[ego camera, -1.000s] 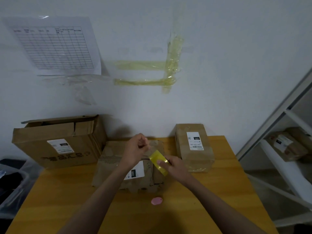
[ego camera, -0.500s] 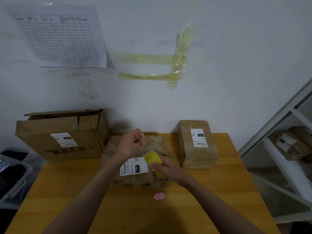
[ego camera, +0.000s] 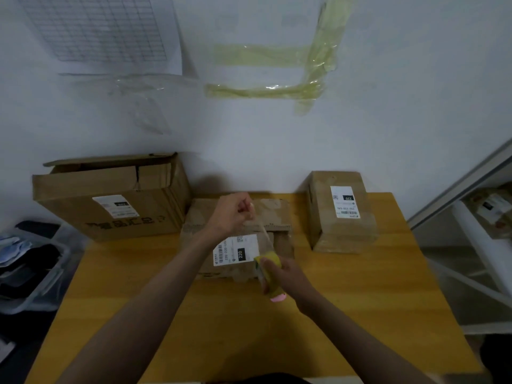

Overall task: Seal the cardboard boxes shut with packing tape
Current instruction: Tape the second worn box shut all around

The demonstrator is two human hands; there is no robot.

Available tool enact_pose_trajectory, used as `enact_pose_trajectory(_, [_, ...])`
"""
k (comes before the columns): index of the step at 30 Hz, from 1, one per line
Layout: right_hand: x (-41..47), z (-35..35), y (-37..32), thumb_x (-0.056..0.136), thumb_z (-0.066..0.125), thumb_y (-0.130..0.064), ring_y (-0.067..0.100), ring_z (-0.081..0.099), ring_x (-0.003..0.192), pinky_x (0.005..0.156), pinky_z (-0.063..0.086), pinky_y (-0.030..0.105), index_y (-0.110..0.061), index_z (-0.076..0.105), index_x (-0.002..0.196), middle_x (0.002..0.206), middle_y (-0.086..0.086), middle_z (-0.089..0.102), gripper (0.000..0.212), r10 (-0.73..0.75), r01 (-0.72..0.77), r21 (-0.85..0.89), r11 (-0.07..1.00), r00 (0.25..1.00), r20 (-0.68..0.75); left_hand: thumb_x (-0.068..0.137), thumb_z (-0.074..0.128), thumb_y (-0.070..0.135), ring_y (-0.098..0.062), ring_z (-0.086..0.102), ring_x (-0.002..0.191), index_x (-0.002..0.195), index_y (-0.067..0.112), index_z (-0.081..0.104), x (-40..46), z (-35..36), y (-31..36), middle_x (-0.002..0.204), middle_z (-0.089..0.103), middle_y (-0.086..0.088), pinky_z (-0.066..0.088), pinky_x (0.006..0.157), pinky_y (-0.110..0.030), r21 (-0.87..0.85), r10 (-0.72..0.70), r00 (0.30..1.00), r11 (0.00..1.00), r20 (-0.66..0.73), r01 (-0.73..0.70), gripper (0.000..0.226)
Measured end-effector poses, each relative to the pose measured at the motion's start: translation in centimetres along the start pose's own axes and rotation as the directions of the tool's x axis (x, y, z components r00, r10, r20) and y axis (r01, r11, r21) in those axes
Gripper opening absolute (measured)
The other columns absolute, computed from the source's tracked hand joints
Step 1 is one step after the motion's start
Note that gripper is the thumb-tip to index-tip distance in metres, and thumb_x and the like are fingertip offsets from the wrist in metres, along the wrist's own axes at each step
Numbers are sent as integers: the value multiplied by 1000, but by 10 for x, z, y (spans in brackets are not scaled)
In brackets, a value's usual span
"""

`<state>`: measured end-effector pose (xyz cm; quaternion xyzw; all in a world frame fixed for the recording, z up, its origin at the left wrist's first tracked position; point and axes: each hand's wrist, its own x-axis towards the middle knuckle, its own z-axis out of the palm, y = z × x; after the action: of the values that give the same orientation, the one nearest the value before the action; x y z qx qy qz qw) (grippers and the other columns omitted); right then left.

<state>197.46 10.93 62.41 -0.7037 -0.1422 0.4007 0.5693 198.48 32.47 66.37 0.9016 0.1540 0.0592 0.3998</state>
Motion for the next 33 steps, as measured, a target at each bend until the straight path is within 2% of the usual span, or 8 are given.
enact_pose_trajectory(5, [-1,-2,20,106,44,-39,25,67,66,66,56,24,3,67,92,72,16,70,50,66,-64,37,997,996,-63,86,74,-1,6,64,73,84,5,66,27,8,-1,80,70,4,49,65,-8,-37,35,997,999,74,-32,10])
enact_pose_trajectory(8, [-1,-3,30,106,45,-38,21,72,83,76,56,28,-5,69,100,90,16,75,41,169,-169,39,985,986,5,85,73,-5,0,64,76,87,1,65,44,23,-9,84,71,-1,51,67,-10,-18,45,983,999,180,-43,10])
enact_pose_trajectory(11, [-6,-7,42,106,44,-36,23,72,96,87,56,35,1,71,102,98,15,76,46,271,-276,81,958,960,75,84,73,-7,-4,62,75,87,1,66,53,45,-24,83,69,1,49,67,-14,49,53,958,996,283,-70,11])
enact_pose_trajectory(14, [-9,-6,49,107,44,-34,24,72,98,89,55,33,2,74,98,99,14,76,48,336,-348,145,926,936,102,83,71,-7,-2,59,71,85,1,66,55,71,-39,82,70,-4,48,63,-13,63,43,949,996,313,-66,10])
enact_pose_trajectory(18, [-1,-6,60,107,43,-38,23,73,95,99,51,40,1,78,94,97,11,77,54,353,-355,75,932,935,36,82,67,-11,0,57,70,77,11,62,60,93,-49,77,64,5,45,60,-8,37,12,947,999,322,-25,23])
enact_pose_trajectory(21, [6,-10,60,107,44,-38,24,73,92,89,57,37,2,77,93,95,10,77,54,366,-365,86,927,931,10,80,66,-13,-4,59,70,72,18,59,66,102,-56,77,65,1,46,60,-10,12,6,948,1000,317,-10,33])
enact_pose_trajectory(28, [15,-12,59,108,41,-37,21,73,84,72,54,22,0,77,85,88,7,77,57,350,-350,46,935,937,24,79,68,-14,-8,61,69,74,6,65,77,112,-61,77,70,-10,48,64,-11,-1,68,930,997,362,-73,21])
enact_pose_trajectory(33, [16,-13,56,107,42,-40,20,72,79,67,53,21,7,74,87,90,16,76,61,347,-346,72,935,938,10,80,65,-12,-12,63,71,73,11,65,80,119,-66,74,68,-3,53,70,-30,24,91,928,994,361,-107,24])
